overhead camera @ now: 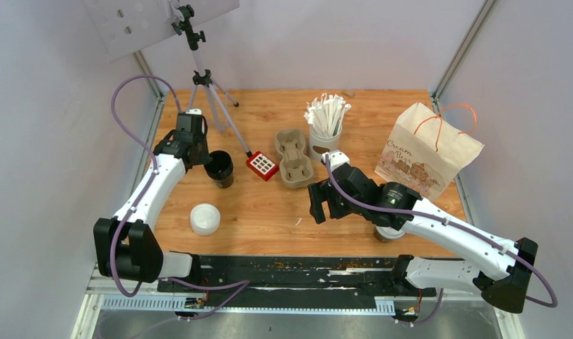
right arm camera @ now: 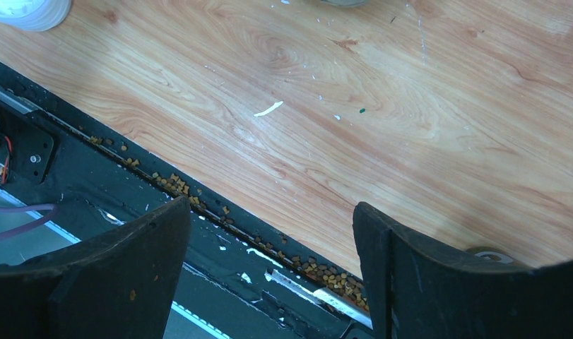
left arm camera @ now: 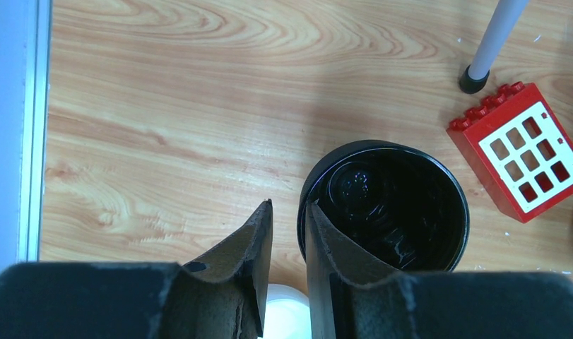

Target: Pack the takeout coffee

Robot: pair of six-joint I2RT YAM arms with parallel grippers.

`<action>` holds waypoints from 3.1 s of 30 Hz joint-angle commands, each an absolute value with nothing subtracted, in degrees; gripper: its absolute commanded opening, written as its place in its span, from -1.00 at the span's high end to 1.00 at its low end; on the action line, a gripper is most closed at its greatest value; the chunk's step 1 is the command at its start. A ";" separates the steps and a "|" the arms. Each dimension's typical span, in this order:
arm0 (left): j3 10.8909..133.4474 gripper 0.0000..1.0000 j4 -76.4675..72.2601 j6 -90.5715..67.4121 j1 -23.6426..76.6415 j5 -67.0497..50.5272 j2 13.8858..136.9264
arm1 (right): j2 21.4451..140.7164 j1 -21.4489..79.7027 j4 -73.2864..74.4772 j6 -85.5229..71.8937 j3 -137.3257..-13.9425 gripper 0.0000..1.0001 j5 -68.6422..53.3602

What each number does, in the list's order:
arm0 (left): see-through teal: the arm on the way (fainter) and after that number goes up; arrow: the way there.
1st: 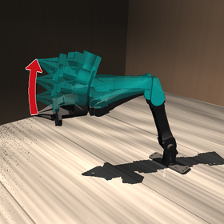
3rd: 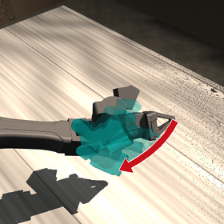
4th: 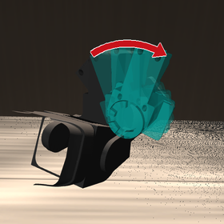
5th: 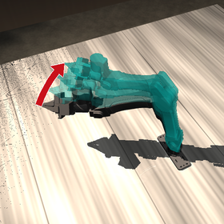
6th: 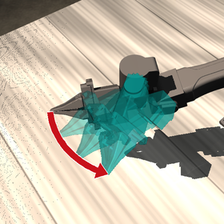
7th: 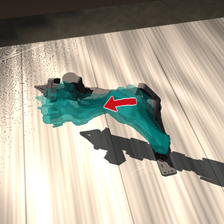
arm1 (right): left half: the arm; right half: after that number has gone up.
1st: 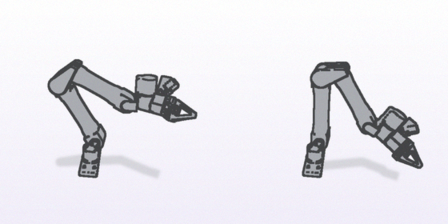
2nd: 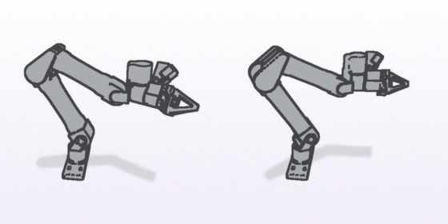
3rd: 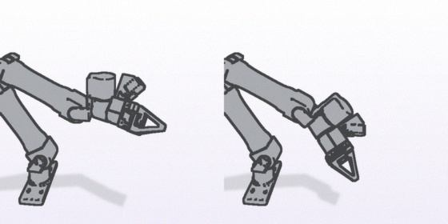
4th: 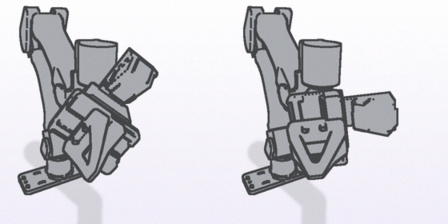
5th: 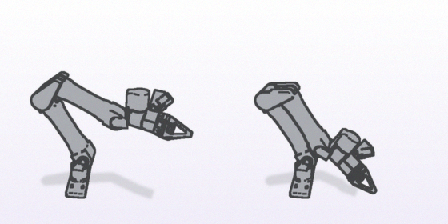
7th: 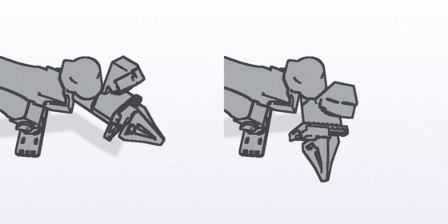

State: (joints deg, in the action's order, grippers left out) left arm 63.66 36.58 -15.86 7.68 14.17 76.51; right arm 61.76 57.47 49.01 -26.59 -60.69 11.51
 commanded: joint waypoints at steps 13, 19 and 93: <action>61.64 0.46 32.59 -14.33 6.72 11.55 78.19 | 61.11 57.74 46.63 -24.96 -60.73 -0.69 12.25; 61.10 0.50 32.30 -14.41 6.68 11.19 78.25 | 61.03 57.69 46.32 -24.73 -60.64 -0.69 12.48; 76.73 1.00 52.88 -14.80 17.35 -9.01 62.45 | 52.18 57.74 52.77 -23.46 -73.16 -0.70 25.98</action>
